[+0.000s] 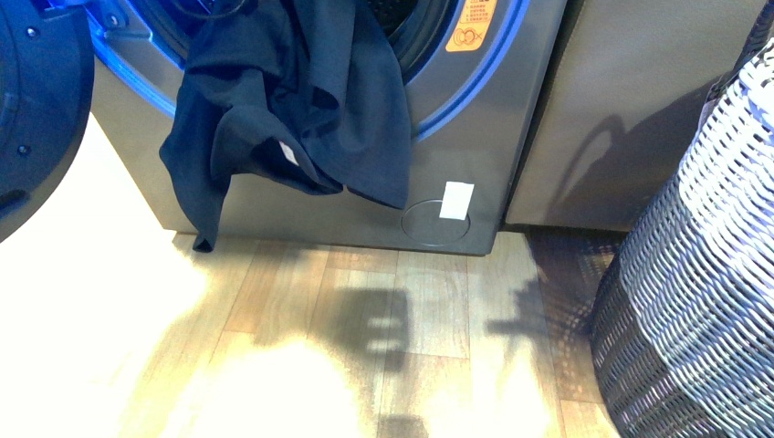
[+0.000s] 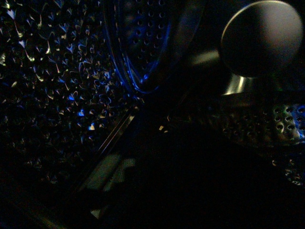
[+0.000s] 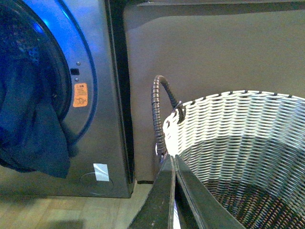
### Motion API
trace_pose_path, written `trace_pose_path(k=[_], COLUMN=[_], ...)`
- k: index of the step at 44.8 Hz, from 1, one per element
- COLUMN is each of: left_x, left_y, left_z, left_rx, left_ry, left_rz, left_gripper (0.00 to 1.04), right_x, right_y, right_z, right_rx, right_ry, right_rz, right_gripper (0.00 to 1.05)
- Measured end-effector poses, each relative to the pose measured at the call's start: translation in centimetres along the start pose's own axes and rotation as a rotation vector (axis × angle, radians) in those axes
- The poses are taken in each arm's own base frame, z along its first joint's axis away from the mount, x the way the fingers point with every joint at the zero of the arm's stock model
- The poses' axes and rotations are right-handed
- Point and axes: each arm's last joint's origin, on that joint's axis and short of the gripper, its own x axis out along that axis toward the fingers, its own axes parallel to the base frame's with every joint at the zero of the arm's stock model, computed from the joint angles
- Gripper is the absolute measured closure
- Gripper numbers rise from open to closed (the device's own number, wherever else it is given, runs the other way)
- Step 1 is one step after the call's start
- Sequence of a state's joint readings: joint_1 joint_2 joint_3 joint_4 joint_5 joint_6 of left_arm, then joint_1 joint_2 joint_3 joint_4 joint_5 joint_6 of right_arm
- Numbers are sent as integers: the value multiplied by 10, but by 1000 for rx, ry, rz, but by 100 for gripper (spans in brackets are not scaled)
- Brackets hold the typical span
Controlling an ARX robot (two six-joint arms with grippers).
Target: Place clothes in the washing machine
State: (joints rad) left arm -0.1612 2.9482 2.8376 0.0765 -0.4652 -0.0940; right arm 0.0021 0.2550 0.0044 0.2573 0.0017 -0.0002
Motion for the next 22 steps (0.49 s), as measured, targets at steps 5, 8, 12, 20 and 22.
trace_pose_path(k=[5,8,12,20,22], left_x=[-1,-1,-2,-3,-4], left_y=[-1,-1,-2,-4,-4], left_z=[10,15,21,21,23], left_rx=[-10,-13,-29,-79,-94], left_ry=[-60,-93,-165,-256,-278], left_rz=[-10,-23,-47,-78,-92], left_gripper=[97,97,97,97,97], right_x=[-3,-4,-5,-16,-16], right_y=[0,0,0,0,0], right_z=[0,0,0,-3,-3], right_rx=[0,0,0,0,0], right_ry=[-3,-2,-1,0,5], right_rz=[0,0,0,0,0], right_gripper=[102,102,102,102,102])
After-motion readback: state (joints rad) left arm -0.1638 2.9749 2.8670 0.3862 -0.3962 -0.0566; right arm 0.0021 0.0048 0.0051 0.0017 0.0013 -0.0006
